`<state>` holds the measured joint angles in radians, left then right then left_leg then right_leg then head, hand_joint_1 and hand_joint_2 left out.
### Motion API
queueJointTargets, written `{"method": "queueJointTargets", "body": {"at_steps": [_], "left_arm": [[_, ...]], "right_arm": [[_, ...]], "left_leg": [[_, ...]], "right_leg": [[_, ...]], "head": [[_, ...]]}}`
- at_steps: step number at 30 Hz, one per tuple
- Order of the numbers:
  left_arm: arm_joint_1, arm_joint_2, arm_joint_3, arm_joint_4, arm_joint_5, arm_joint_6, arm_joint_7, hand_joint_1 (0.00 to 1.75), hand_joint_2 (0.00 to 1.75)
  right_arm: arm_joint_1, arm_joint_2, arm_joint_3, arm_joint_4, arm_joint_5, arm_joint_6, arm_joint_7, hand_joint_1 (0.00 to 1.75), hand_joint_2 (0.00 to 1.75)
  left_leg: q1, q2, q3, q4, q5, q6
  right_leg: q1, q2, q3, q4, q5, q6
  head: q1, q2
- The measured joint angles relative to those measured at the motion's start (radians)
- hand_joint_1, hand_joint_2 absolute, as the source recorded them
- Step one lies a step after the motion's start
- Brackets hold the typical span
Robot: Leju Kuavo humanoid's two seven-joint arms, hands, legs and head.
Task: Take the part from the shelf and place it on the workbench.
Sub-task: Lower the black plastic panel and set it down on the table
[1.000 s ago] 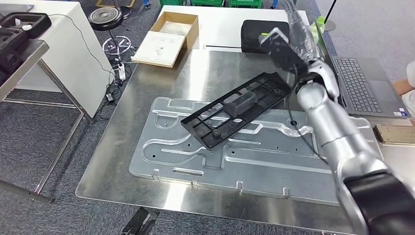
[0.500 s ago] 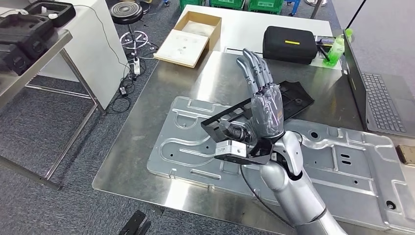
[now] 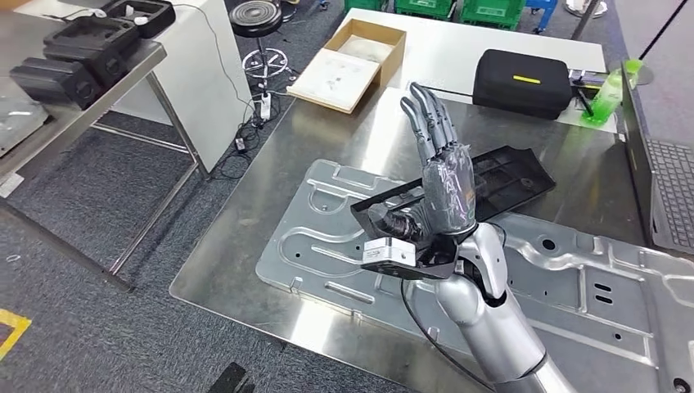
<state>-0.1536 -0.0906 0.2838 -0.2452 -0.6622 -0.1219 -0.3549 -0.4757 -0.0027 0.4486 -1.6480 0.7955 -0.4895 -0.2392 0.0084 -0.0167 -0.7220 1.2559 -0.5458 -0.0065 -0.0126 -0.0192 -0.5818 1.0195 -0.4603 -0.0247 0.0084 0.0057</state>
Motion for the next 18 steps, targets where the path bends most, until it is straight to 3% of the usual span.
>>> {"method": "queueJointTargets", "body": {"at_steps": [1, 2, 4, 6, 7, 9, 10, 12, 13, 15, 16, 17, 18], "left_arm": [[0.001, 0.000, 0.000, 0.000, 0.000, 0.000, 0.002, 0.00, 0.00], [0.002, 0.000, 0.000, 0.000, 0.000, 0.000, 0.003, 0.00, 0.00], [0.002, 0.000, 0.000, 0.000, 0.000, 0.000, 0.004, 0.00, 0.00], [0.000, 0.000, 0.000, 0.000, 0.000, 0.000, 0.004, 0.00, 0.00], [-0.001, 0.000, 0.000, 0.000, 0.000, 0.000, 0.004, 0.00, 0.00], [0.000, 0.000, 0.000, 0.000, 0.000, 0.000, 0.004, 0.00, 0.00], [0.001, 0.000, 0.000, 0.000, 0.000, 0.000, 0.004, 0.00, 0.00], [0.002, 0.000, 0.000, 0.000, -0.001, 0.000, 0.005, 0.00, 0.00], [0.000, 0.000, 0.000, 0.000, -0.001, 0.000, 0.005, 0.00, 0.00], [-0.002, -0.001, 0.000, 0.000, -0.002, -0.001, 0.005, 0.00, 0.00], [-0.002, -0.001, 0.000, 0.000, -0.002, -0.002, 0.005, 0.00, 0.00], [-0.002, -0.001, 0.000, 0.000, -0.002, -0.004, 0.004, 0.00, 0.00], [-0.002, -0.002, 0.000, 0.000, -0.001, -0.006, 0.002, 0.00, 0.00]], "right_arm": [[0.000, 0.000, 0.000, 0.000, 0.001, 0.002, 0.001, 0.00, 0.00], [0.000, 0.000, 0.000, 0.000, 0.001, 0.004, 0.001, 0.00, 0.00], [-0.002, 0.000, 0.000, 0.000, 0.002, 0.004, 0.001, 0.00, 0.00], [-0.006, 0.000, 0.000, 0.000, 0.002, 0.004, 0.001, 0.00, 0.00], [-0.008, 0.000, 0.000, 0.000, 0.002, 0.004, 0.001, 0.00, 0.00], [-0.011, 0.000, 0.000, 0.000, 0.002, 0.004, 0.002, 0.00, 0.00], [-0.012, 0.000, 0.000, 0.000, 0.003, 0.004, 0.002, 0.00, 0.00], [-0.014, 0.000, 0.000, -0.001, 0.003, 0.004, 0.002, 0.00, 0.00], [-0.014, -0.001, 0.000, -0.001, 0.003, 0.004, 0.002, 0.00, 0.00], [-0.013, -0.001, 0.000, 0.000, 0.003, 0.005, 0.002, 0.00, 0.00], [-0.013, -0.002, 0.000, 0.000, 0.003, 0.006, 0.002, 0.00, 0.00], [-0.014, -0.002, 0.000, 0.001, 0.004, 0.007, 0.002, 0.00, 0.00], [-0.016, -0.002, 0.000, 0.001, 0.006, 0.010, 0.002, 0.00, 0.00]], "left_leg": [[0.002, 0.004, -0.014, 0.029, -0.004, -0.002], [0.003, 0.008, -0.010, 0.022, 0.010, -0.003], [0.003, 0.033, 0.049, -0.090, 0.070, -0.001], [-0.005, 0.068, 0.106, -0.200, 0.106, 0.008], [-0.008, 0.076, 0.116, -0.223, 0.109, 0.013], [-0.011, 0.059, 0.114, -0.229, 0.110, 0.026], [-0.009, 0.049, 0.115, -0.232, 0.113, 0.032], [-0.006, 0.031, 0.116, -0.238, 0.119, 0.044], [-0.005, 0.022, 0.116, -0.239, 0.121, 0.048], [-0.006, 0.001, 0.114, -0.239, 0.122, 0.053], [-0.008, -0.011, 0.114, -0.238, 0.123, 0.054], [-0.008, -0.023, 0.114, -0.238, 0.123, 0.054], [-0.009, -0.036, 0.114, -0.237, 0.123, 0.054]], "right_leg": [[0.001, -0.012, 0.000, 0.001, -0.002, 0.000], [0.001, -0.023, 0.000, 0.003, -0.003, 0.001], [0.001, -0.044, 0.003, 0.006, -0.009, 0.005], [0.006, -0.062, 0.006, 0.010, -0.014, 0.013], [0.009, -0.070, 0.007, 0.011, -0.016, 0.018], [0.011, -0.086, 0.009, 0.011, -0.019, 0.027], [0.009, -0.081, 0.010, 0.014, -0.023, 0.033], [0.003, -0.038, -0.007, 0.058, -0.056, 0.043], [0.000, -0.011, -0.030, 0.110, -0.086, 0.046], [0.000, 0.012, -0.093, 0.236, -0.140, 0.047], [0.000, 0.014, -0.116, 0.276, -0.147, 0.046], [0.000, 0.016, -0.122, 0.281, -0.134, 0.043], [0.001, 0.020, -0.109, 0.249, -0.104, 0.039]], "head": [[0.000, 0.000], [0.000, 0.000], [0.000, 0.000], [0.000, 0.000], [0.001, 0.000], [0.001, 0.000], [0.001, 0.000], [0.001, 0.000], [0.001, 0.000], [0.001, 0.000], [0.001, 0.000], [0.001, 0.000], [0.001, 0.000]]}}
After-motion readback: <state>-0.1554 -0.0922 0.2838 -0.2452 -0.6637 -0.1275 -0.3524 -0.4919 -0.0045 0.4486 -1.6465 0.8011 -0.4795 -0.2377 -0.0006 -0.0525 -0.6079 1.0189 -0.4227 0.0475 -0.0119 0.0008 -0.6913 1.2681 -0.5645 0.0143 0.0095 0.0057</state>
